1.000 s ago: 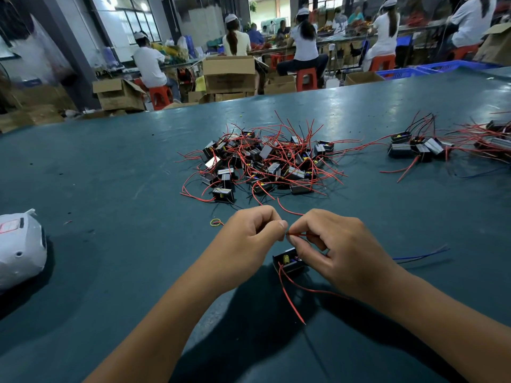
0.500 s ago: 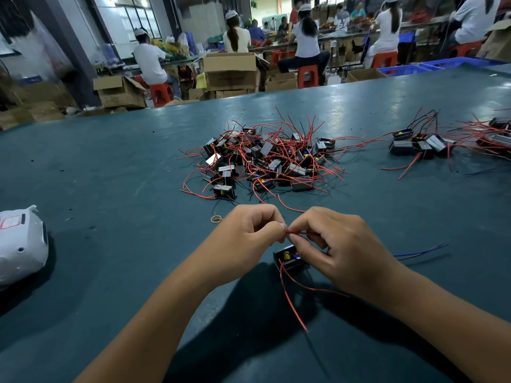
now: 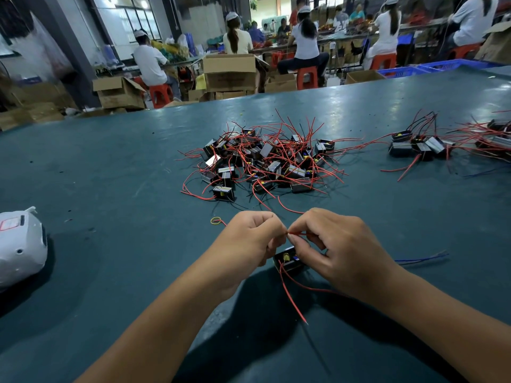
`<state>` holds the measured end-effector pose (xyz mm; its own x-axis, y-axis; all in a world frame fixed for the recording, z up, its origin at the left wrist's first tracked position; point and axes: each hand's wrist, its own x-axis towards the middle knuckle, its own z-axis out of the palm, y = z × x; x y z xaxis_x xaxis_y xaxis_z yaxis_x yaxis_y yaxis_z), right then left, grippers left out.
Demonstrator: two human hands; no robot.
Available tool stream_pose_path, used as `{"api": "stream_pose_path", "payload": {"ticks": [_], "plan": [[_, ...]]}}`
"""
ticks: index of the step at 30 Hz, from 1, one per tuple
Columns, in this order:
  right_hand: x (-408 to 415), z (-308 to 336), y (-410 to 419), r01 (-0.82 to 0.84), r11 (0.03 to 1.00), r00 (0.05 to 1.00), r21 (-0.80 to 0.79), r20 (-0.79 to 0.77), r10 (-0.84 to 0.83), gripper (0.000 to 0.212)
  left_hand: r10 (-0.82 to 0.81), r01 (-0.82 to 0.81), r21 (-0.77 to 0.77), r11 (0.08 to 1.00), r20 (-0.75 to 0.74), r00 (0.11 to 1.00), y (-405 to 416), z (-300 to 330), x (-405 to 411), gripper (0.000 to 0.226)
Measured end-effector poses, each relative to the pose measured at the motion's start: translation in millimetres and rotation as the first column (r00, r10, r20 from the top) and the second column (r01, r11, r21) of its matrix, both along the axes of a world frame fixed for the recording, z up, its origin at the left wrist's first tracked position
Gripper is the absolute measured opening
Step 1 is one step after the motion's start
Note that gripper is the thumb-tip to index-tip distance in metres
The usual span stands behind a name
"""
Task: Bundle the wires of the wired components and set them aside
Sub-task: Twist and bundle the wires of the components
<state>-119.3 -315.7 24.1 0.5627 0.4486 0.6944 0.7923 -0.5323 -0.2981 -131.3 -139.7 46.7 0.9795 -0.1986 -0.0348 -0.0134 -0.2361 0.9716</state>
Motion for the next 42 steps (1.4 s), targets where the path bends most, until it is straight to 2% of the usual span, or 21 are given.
{"api": "stream_pose_path", "payload": {"ticks": [3, 6, 10, 12, 16, 24, 27, 30, 33, 35, 39, 42], "plan": [[1.3, -0.9, 1.0, 0.021, 0.999, 1.000, 0.039, -0.022, -0.020, 0.017, 0.017, -0.017, -0.037, 0.999, -0.008, 1.000, 1.3, -0.9, 2.0, 0.027], [2.2, -1.7, -0.1, 0.056, 0.984, 0.989, 0.169, -0.141, -0.032, 0.006, 0.022, -0.020, -0.033, 0.999, 0.041, 0.999, 4.1, -4.0, 7.2, 0.036], [3.4, -0.3, -0.8, 0.093, 0.961, 0.974, 0.259, -0.224, -0.034, 0.006, -0.108, 0.082, 0.114, 0.990, 0.244, 0.964, 4.7, -9.7, 8.5, 0.021], [2.9, -0.1, -0.7, 0.100, 0.960, 0.972, 0.262, -0.231, -0.038, 0.005, -0.149, 0.126, 0.103, 0.987, 0.251, 0.957, 3.2, -13.5, 9.0, 0.011], [2.9, -0.9, -1.6, 0.100, 0.954, 0.964, 0.283, -0.264, -0.023, 0.005, -0.118, 0.107, 0.056, 0.993, 0.267, 0.957, 2.1, -19.0, 12.6, 0.011], [8.8, 1.5, -6.1, 0.106, 0.934, 0.966, 0.341, -0.259, -0.015, 0.010, -0.122, 0.034, 0.214, 0.976, 0.411, 0.904, 9.6, -15.3, 17.2, 0.007], [13.9, 1.9, -9.0, 0.128, 0.938, 0.935, 0.322, -0.354, -0.006, 0.014, -0.101, -0.048, 0.295, 0.954, 0.471, 0.877, 13.8, -15.2, 16.8, 0.006], [15.6, 3.0, -10.7, 0.151, 0.934, 0.917, 0.323, -0.399, -0.011, 0.013, -0.069, -0.062, 0.275, 0.960, 0.442, 0.894, 17.7, -16.3, 17.5, 0.015], [14.0, 7.7, -12.8, 0.112, 0.953, 0.938, 0.282, -0.348, -0.007, 0.005, -0.073, -0.007, 0.214, 0.977, 0.364, 0.929, 20.3, -15.4, 19.6, 0.018], [13.5, 9.2, -14.5, 0.055, 0.977, 0.954, 0.204, -0.300, 0.009, 0.007, -0.086, 0.016, 0.209, 0.978, 0.333, 0.939, 19.8, -16.0, 20.2, 0.011], [14.3, 5.5, -13.3, 0.063, 0.994, 0.964, 0.090, -0.263, -0.037, 0.012, -0.040, -0.018, 0.167, 0.986, 0.340, 0.940, 19.2, -20.4, 21.9, 0.013], [14.4, 2.1, -10.4, 0.100, 0.994, 0.981, 0.033, -0.171, -0.093, 0.010, -0.023, -0.055, 0.198, 0.979, 0.373, 0.928, 16.9, -22.5, 22.2, 0.014]]}}
